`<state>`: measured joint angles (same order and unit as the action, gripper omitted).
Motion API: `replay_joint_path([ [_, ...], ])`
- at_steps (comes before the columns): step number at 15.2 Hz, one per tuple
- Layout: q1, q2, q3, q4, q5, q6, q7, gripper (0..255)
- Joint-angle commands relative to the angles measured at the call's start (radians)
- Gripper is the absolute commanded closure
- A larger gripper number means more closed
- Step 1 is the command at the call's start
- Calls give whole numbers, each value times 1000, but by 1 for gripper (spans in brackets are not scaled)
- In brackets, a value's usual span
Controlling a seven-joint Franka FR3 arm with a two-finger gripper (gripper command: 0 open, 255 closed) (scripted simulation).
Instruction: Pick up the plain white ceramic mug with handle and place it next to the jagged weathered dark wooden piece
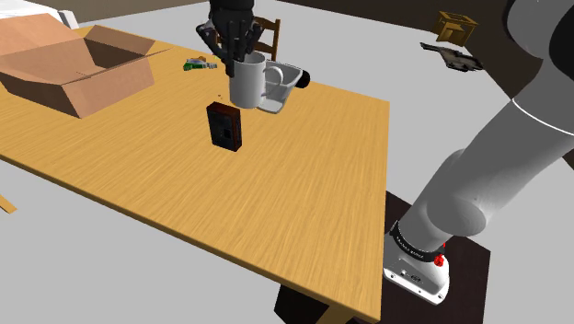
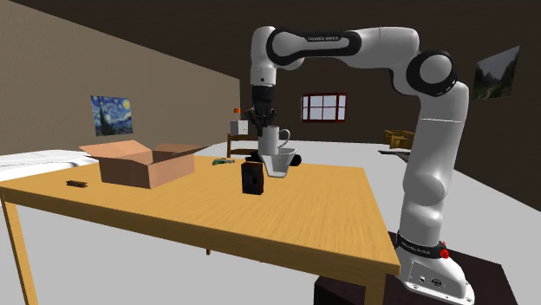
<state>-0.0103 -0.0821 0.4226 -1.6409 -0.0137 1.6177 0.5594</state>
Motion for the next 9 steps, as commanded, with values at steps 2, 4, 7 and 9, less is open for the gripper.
replay_joint_path([
  [2,-35,-20,-44,-21,8,5,-81,255],
  [4,-56,-32,-73,-36,13,9,-132,255],
  [7,-88,-43,-117,-49,16,13,-207,255],
  [9,-109,-44,-145,-51,15,15,-256,255],
])
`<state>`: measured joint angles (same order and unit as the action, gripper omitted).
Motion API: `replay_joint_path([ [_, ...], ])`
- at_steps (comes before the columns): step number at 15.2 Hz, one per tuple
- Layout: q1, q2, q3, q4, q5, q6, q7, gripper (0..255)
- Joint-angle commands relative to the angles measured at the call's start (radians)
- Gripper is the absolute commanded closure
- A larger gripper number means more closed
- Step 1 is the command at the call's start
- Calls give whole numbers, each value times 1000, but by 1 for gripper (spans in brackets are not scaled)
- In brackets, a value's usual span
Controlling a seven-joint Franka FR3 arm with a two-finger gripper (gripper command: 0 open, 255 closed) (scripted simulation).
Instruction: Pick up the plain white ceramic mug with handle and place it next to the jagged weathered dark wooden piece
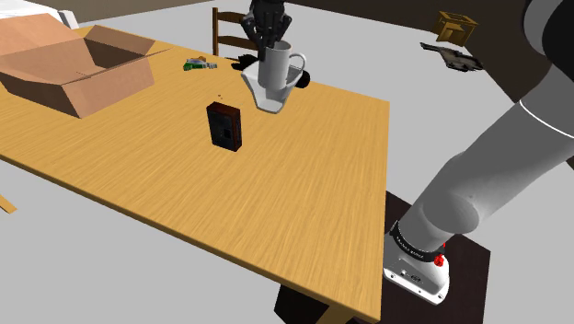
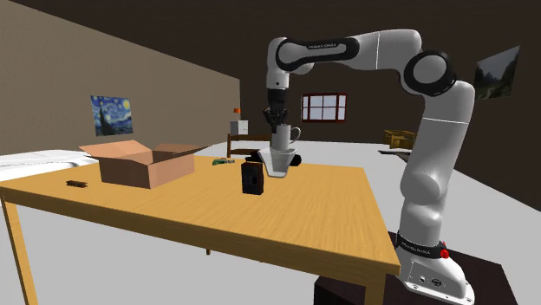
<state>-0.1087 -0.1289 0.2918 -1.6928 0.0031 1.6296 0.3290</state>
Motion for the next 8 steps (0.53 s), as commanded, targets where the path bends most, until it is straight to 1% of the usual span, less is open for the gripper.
replay_joint_path([
  [1,-21,4,-28,1,-2,4,-50,255],
  [8,-94,42,-119,39,-9,4,-212,255],
])
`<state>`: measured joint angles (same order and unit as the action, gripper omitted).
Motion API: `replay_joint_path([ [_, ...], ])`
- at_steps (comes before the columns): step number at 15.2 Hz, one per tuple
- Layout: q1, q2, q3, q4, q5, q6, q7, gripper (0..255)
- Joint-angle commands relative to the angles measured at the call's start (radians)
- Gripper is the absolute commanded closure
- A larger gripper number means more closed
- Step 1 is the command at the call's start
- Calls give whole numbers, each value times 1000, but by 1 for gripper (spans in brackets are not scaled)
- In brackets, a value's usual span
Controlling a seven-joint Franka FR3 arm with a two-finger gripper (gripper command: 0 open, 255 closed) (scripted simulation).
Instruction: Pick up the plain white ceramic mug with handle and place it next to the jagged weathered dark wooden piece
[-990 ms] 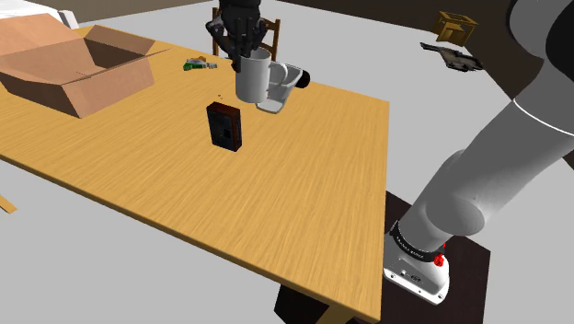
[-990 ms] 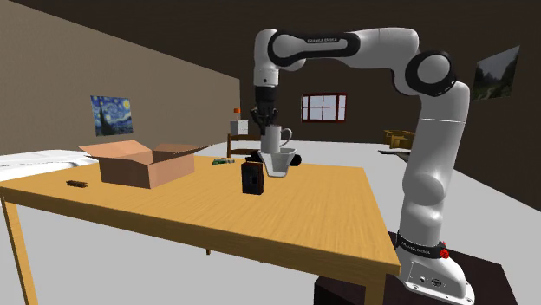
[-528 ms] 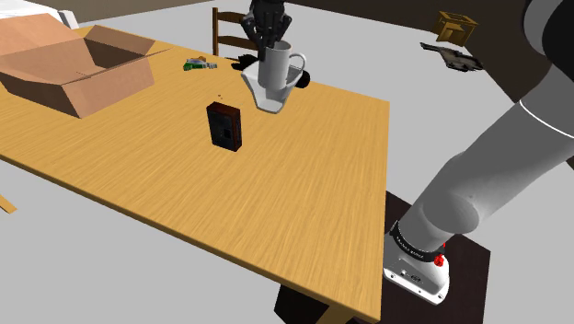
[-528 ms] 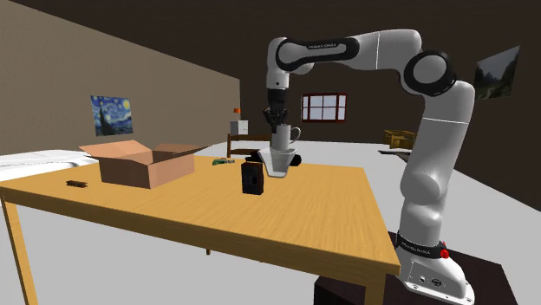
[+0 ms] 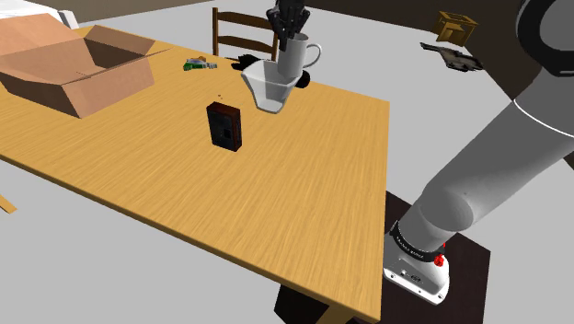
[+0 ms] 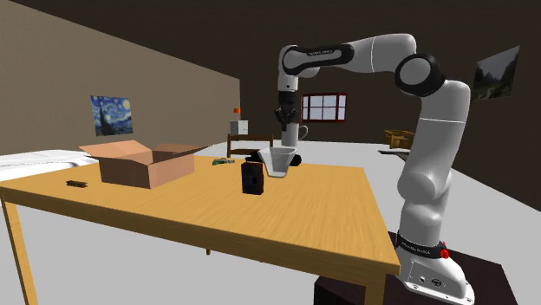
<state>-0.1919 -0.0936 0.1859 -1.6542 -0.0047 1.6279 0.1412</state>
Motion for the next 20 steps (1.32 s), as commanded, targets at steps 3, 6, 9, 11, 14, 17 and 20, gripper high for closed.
replay_joint_path([
  [3,-41,38,-49,36,-4,2,-91,255],
  [6,-72,78,-83,84,-5,-4,-157,255],
  [9,-104,128,-115,145,-5,-15,-220,255],
  [11,-125,167,-134,194,-4,-25,-262,255],
  [14,-159,234,-161,282,1,-46,-322,255],
  [17,-203,337,-191,424,11,-85,-395,255],
  [20,-204,318,-190,356,10,-35,-395,255],
])
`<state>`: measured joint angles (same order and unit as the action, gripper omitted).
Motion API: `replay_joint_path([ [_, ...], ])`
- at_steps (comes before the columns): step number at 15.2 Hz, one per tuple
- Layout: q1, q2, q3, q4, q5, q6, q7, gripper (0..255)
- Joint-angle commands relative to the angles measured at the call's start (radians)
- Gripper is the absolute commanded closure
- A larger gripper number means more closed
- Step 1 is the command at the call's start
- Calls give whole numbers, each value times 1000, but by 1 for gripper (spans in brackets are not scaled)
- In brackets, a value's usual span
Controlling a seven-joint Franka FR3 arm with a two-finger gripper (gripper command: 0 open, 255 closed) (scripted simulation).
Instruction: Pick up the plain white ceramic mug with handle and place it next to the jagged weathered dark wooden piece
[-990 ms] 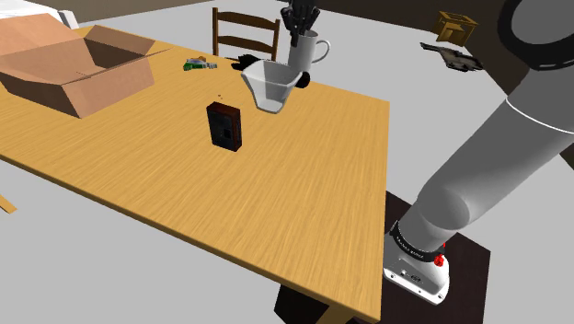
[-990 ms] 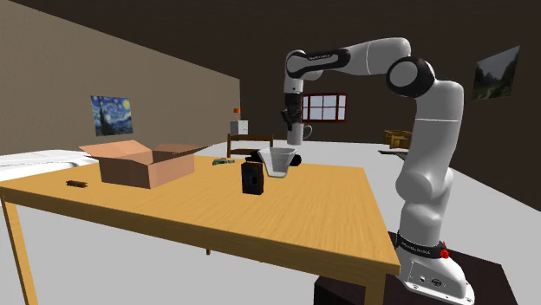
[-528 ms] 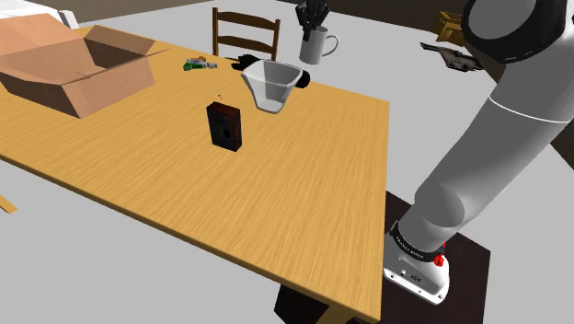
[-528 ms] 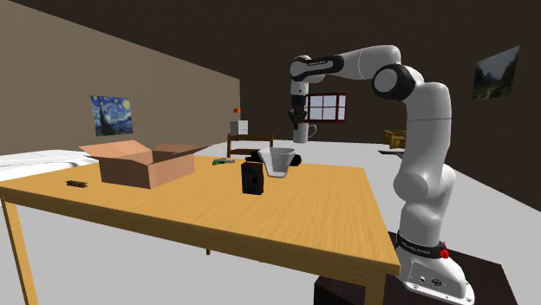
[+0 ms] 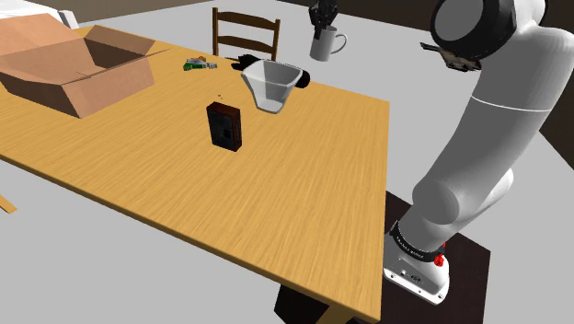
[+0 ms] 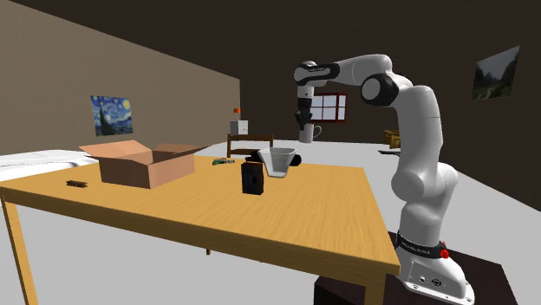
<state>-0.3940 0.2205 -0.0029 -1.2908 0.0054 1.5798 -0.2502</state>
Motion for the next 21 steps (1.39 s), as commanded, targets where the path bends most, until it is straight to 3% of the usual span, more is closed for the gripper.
replay_joint_path([
  [1,-2,-1,-1,-29,0,29,-4,255],
  [21,-1,-40,-1,-353,0,314,-5,255],
])
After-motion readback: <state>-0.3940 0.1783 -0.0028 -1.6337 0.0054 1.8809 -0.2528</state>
